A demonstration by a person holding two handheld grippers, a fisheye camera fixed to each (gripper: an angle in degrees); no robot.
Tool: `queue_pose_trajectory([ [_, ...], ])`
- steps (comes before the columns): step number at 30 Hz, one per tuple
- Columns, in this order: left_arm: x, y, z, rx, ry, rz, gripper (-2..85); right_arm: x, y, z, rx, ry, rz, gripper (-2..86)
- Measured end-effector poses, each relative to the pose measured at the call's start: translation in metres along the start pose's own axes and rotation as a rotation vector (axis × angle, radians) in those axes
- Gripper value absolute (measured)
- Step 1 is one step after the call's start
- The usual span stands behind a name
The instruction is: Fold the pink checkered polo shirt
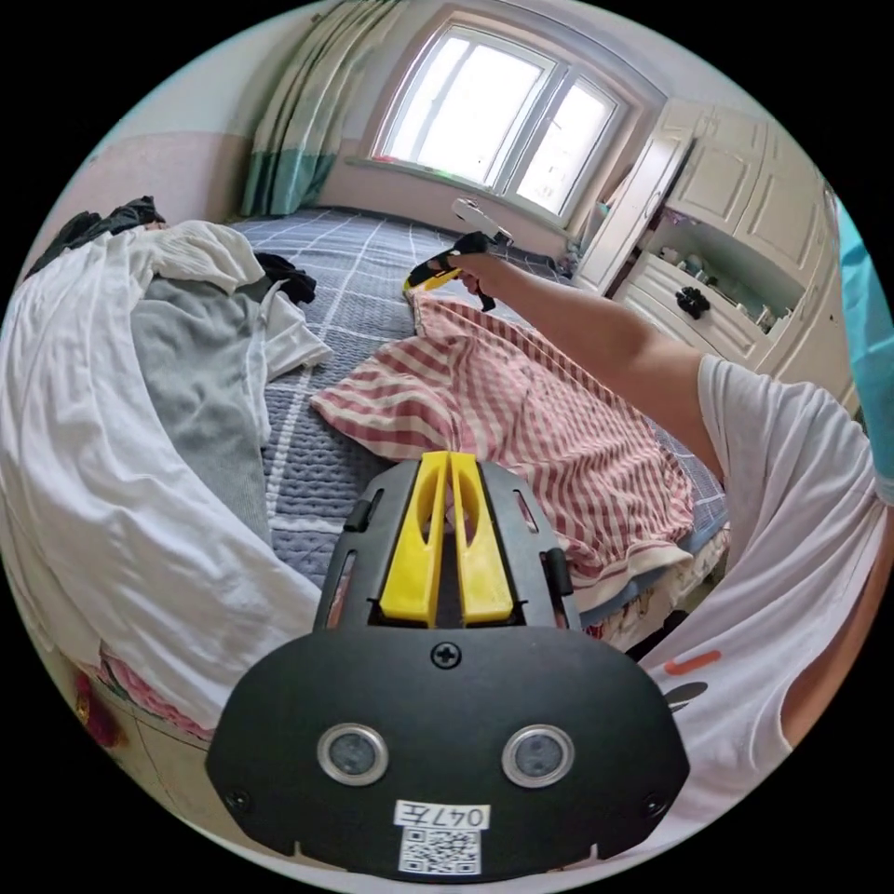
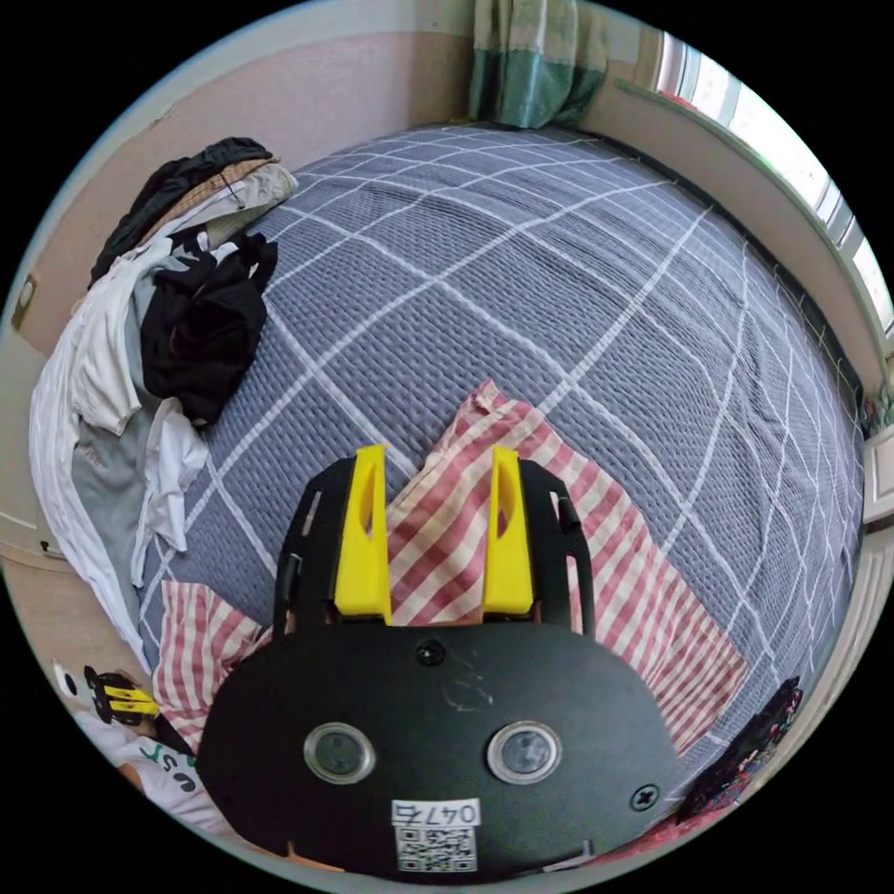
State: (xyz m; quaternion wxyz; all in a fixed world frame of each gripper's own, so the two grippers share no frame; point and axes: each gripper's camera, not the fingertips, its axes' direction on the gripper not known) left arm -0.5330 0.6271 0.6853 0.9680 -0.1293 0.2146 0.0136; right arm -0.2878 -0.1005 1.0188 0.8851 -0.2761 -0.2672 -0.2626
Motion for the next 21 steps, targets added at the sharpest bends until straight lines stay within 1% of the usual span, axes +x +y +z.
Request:
queue_pose_trajectory([
  [3,0.002,0.004,-0.014,0.075,-0.008,-0.017,-0.1,0.002,-0.001,0.004,0.011,0.018,0.017,11.1],
  [5,0.003,0.005,-0.021,0.116,-0.022,-0.029,0.6,-0.001,0.0,0.007,0.033,0.109,0.013,8.6],
  [6,0.005,0.006,-0.02,0.123,-0.027,-0.026,1.9,-0.003,0.0,0.01,0.023,0.113,0.002,8.0],
  [7,0.007,0.005,-0.017,0.112,-0.02,-0.015,2.6,-0.005,-0.001,0.016,-0.005,0.112,-0.01,6.8],
  [9,0.015,0.0,0.006,-0.017,0.044,0.012,11.7,-0.007,0.001,0.019,0.003,0.145,-0.008,4.4],
  [11,0.019,-0.002,0.024,-0.105,0.029,0.002,14.4,-0.007,0.006,0.015,0.028,0.173,-0.012,1.3],
  [13,0.022,-0.002,0.031,-0.118,0.0,-0.017,12.9,-0.006,0.011,0.011,0.037,0.213,-0.022,0.3],
  [14,0.025,-0.002,0.031,-0.101,0.01,-0.028,9.9,-0.004,0.014,0.008,0.039,0.213,-0.03,0.0],
  [15,0.027,-0.003,0.03,-0.073,0.022,-0.046,4.6,-0.002,0.015,0.007,0.042,0.208,-0.03,-0.1],
  [16,0.03,-0.003,0.029,-0.056,0.026,-0.051,1.9,0.001,0.019,0.004,0.051,0.194,-0.026,-0.2],
  [21,0.063,-0.01,0.025,-0.029,0.049,0.001,-0.4,0.023,0.037,-0.011,0.099,0.098,0.001,-0.4],
])
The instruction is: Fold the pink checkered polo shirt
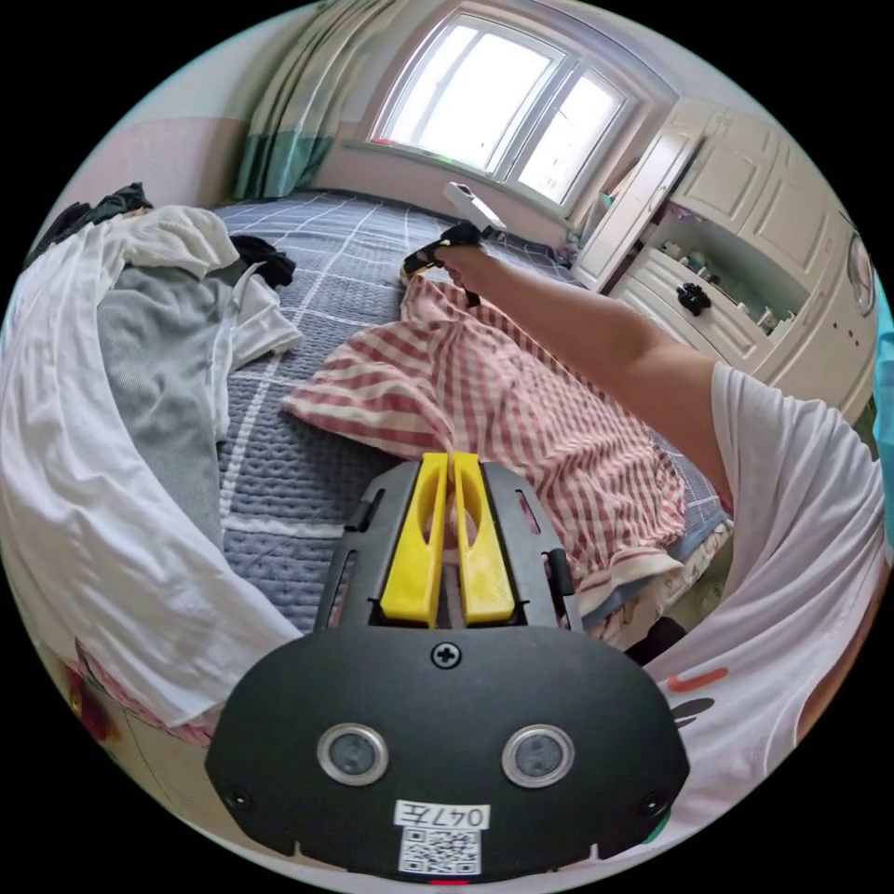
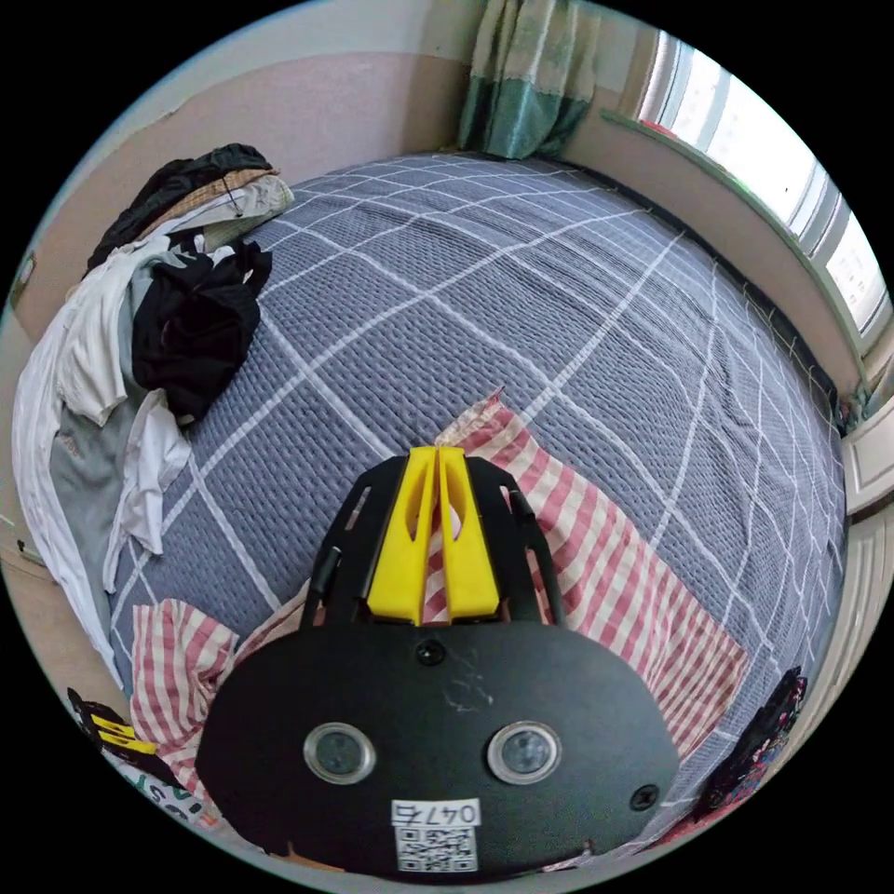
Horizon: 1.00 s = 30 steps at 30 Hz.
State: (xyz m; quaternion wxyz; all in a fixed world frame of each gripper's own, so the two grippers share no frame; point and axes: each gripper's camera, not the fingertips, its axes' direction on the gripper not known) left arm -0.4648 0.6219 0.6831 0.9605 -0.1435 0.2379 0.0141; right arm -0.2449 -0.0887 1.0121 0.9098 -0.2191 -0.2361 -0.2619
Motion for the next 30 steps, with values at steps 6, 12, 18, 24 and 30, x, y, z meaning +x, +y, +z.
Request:
queue_pose_trajectory([
  [6,0.077,-0.021,0.005,0.009,0.04,0.198,-0.6,0.062,0.042,-0.028,0.138,-0.256,0.136,-0.5],
  [12,0.161,-0.034,0.041,-0.092,0.189,0.35,-0.6,0.138,0.108,-0.045,0.196,-0.372,0.262,-0.5],
  [18,0.227,-0.03,0.083,-0.227,0.189,0.441,-0.5,0.181,0.175,-0.037,0.161,-0.344,0.291,-0.4],
  [24,0.267,-0.021,0.11,-0.322,0.104,0.51,-0.1,0.192,0.221,-0.02,0.097,-0.317,0.312,4.8],
  [30,0.303,-0.008,0.123,-0.334,0.001,0.58,2.5,0.169,0.285,-0.071,0.307,-0.155,0.218,11.4],
])
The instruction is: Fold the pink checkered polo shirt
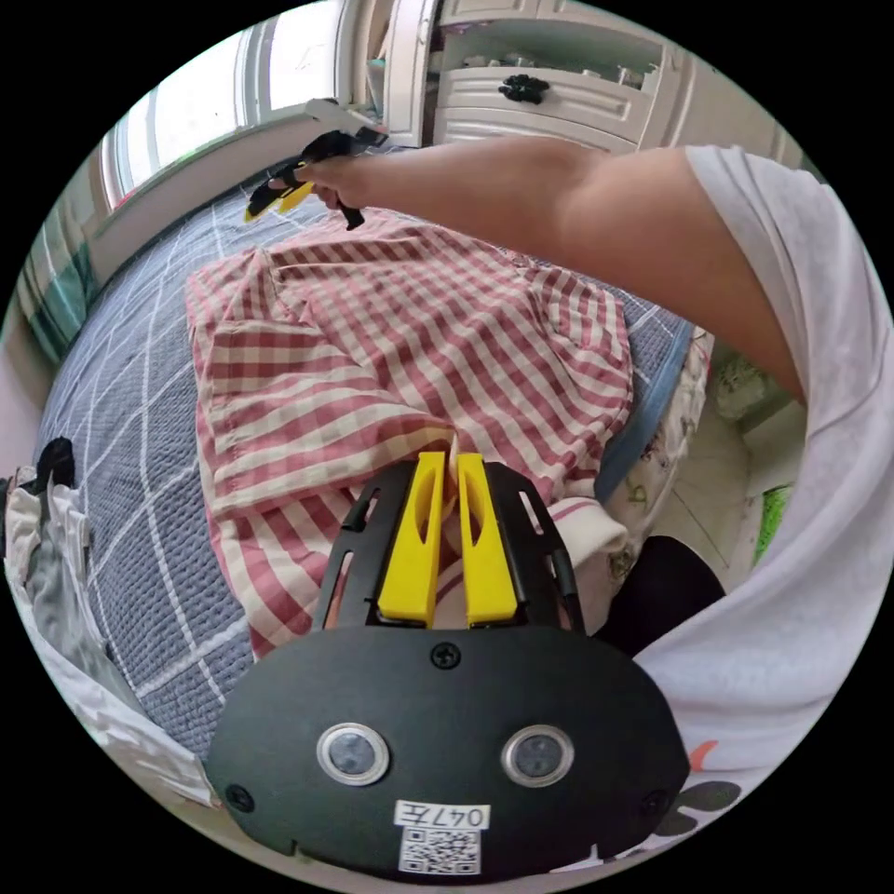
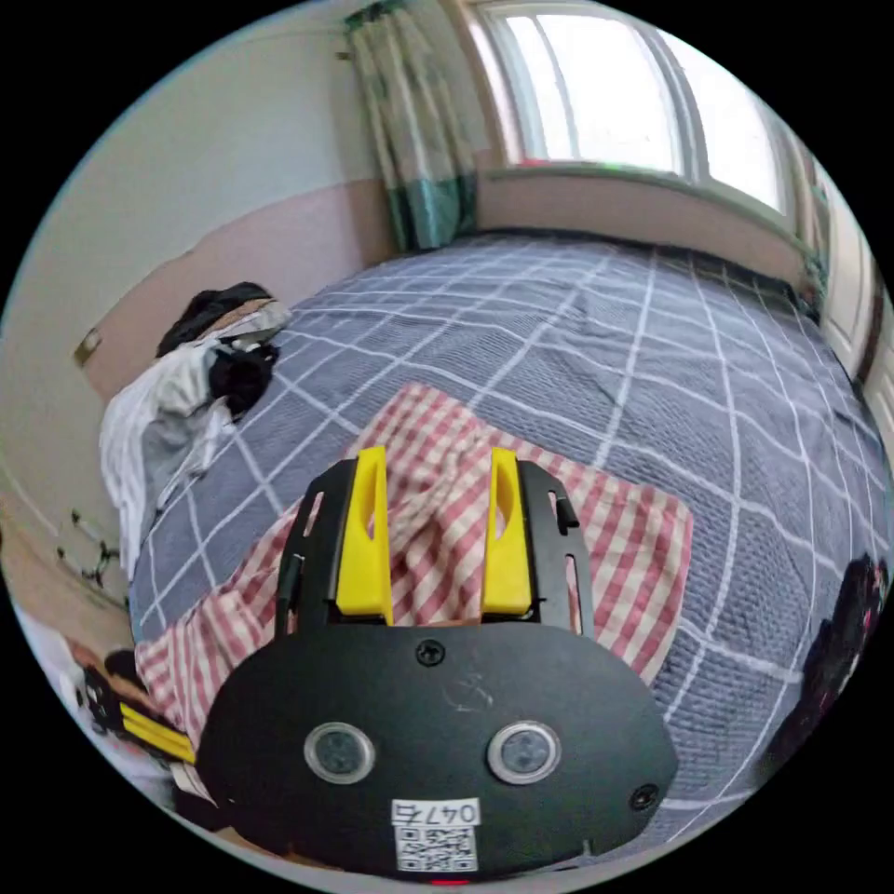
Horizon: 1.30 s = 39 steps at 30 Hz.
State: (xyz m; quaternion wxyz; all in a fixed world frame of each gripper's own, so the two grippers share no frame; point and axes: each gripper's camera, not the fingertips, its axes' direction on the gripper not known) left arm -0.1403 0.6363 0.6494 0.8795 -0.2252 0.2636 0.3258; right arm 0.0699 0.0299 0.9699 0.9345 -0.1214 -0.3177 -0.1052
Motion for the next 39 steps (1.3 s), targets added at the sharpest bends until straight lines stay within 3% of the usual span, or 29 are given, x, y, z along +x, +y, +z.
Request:
queue_pose_trajectory([
  [3,0.018,-0.006,0.0,-0.019,-0.047,0.019,4.7,-0.056,0.036,-0.03,-0.033,-0.264,-0.323,11.1],
  [5,0.026,-0.009,-0.002,-0.024,-0.071,0.019,5.0,-0.1,0.071,-0.024,-0.169,-0.376,-0.497,11.3],
  [8,0.037,-0.014,-0.008,-0.021,-0.092,0.014,5.2,-0.133,0.104,0.005,-0.343,-0.463,-0.57,9.5],
  [10,0.042,-0.017,-0.01,-0.027,-0.106,0.004,5.2,-0.145,0.118,0.022,-0.419,-0.469,-0.586,2.6],
  [15,0.057,-0.016,-0.014,0.013,-0.15,-0.064,5.7,-0.176,0.142,-0.001,-0.218,-0.425,-0.678,0.7],
  [20,0.067,-0.023,-0.021,0.019,-0.181,-0.102,6.0,-0.202,0.182,0.041,-0.395,-0.272,-0.72,5.9],
  [24,0.066,-0.024,-0.042,0.064,-0.191,-0.181,6.8,-0.209,0.199,0.018,-0.312,-0.194,-0.664,9.9],
  [29,0.062,-0.031,-0.061,0.096,-0.253,-0.293,7.0,-0.237,0.248,-0.047,-0.157,-0.16,-0.602,6.2],
  [39,0.065,-0.044,-0.1,0.224,-0.291,-0.34,4.6,-0.307,0.39,-0.067,-0.298,0.163,-0.601,2.8],
])
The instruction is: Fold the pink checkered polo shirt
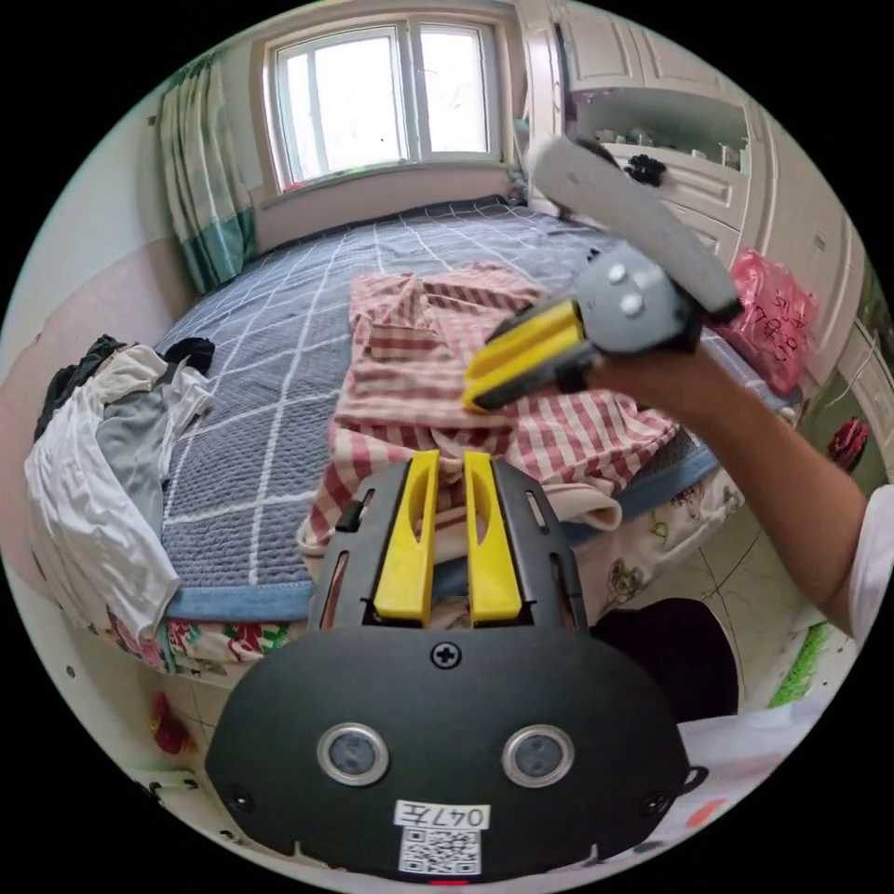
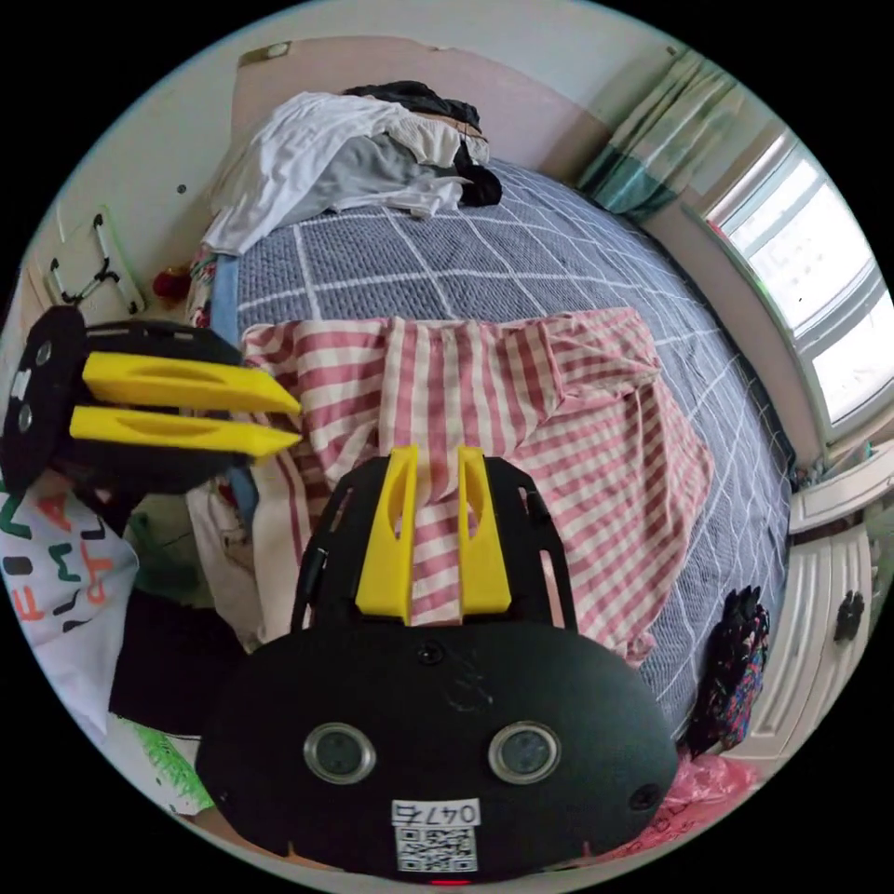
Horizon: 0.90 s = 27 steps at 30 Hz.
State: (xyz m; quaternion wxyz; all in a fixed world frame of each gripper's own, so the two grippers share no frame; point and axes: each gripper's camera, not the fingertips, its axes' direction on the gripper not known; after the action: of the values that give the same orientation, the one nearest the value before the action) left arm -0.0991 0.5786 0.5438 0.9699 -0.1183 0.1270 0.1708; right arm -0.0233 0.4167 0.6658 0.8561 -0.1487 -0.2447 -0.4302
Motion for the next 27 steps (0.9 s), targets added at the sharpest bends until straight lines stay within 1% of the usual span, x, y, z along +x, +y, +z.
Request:
queue_pose_trajectory([
  [1,-0.006,-0.004,-0.006,0.028,0.012,-0.014,4.4,-0.007,0.01,-0.003,0.02,0.005,0.032,2.7],
  [3,-0.031,-0.031,-0.022,0.143,0.096,-0.027,2.3,-0.013,0.023,-0.009,0.064,0.003,0.102,2.6],
  [4,-0.037,-0.042,-0.021,0.145,0.118,-0.013,1.7,-0.014,0.03,-0.012,0.097,-0.015,0.138,2.6],
  [7,-0.049,-0.1,0.009,0.035,0.236,0.071,-0.2,-0.018,0.038,-0.009,0.095,-0.035,0.179,2.5],
  [8,-0.05,-0.12,0.03,-0.045,0.289,0.085,-0.4,-0.023,0.038,-0.001,0.063,-0.035,0.177,2.4],
  [9,-0.048,-0.135,0.052,-0.115,0.298,0.082,-0.6,-0.026,0.038,0.005,0.044,-0.039,0.17,2.4],
  [10,-0.048,-0.141,0.063,-0.151,0.281,0.078,-0.6,-0.035,0.039,0.017,0.003,-0.06,0.142,2.3],
  [12,-0.048,-0.156,0.098,-0.249,0.146,0.05,-0.7,-0.049,0.043,0.033,-0.053,-0.045,0.107,2.1],
  [13,-0.049,-0.159,0.105,-0.277,0.129,0.042,-0.8,-0.056,0.049,0.039,-0.067,-0.022,0.095,2.0],
  [14,-0.049,-0.163,0.117,-0.337,0.143,0.026,-0.8,-0.06,0.054,0.04,-0.064,-0.016,0.099,2.0],
  [15,-0.049,-0.168,0.122,-0.357,0.187,0.016,-0.8,-0.06,0.057,0.039,-0.055,-0.015,0.108,1.9],
  [16,-0.048,-0.171,0.122,-0.349,0.2,0.018,-0.8,-0.06,0.063,0.033,-0.019,-0.007,0.134,1.8],
  [18,-0.043,-0.188,0.108,-0.265,0.164,0.022,-0.8,-0.061,0.072,0.024,0.049,0.0,0.165,1.5],
  [19,-0.042,-0.194,0.104,-0.236,0.149,0.026,-0.8,-0.061,0.077,0.027,0.051,-0.027,0.17,1.7],
  [20,-0.04,-0.205,0.098,-0.192,0.115,0.042,-0.8,-0.063,0.081,0.039,0.0,-0.07,0.159,1.9],
  [22,-0.037,-0.221,0.107,-0.227,0.073,0.076,-0.8,-0.066,0.09,0.051,-0.046,-0.089,0.165,2.5],
  [23,-0.036,-0.229,0.122,-0.327,0.11,0.09,-0.7,-0.065,0.099,0.042,0.005,-0.067,0.197,3.2],
  [24,-0.036,-0.236,0.132,-0.384,0.164,0.092,-0.7,-0.064,0.104,0.035,0.035,-0.052,0.218,3.7],
  [26,-0.035,-0.246,0.131,-0.354,0.201,0.075,-0.5,-0.057,0.136,-0.001,0.16,0.016,0.352,5.8],
  [27,-0.033,-0.258,0.125,-0.312,0.209,0.073,-0.3,-0.055,0.147,-0.009,0.182,0.039,0.4,6.3],
])
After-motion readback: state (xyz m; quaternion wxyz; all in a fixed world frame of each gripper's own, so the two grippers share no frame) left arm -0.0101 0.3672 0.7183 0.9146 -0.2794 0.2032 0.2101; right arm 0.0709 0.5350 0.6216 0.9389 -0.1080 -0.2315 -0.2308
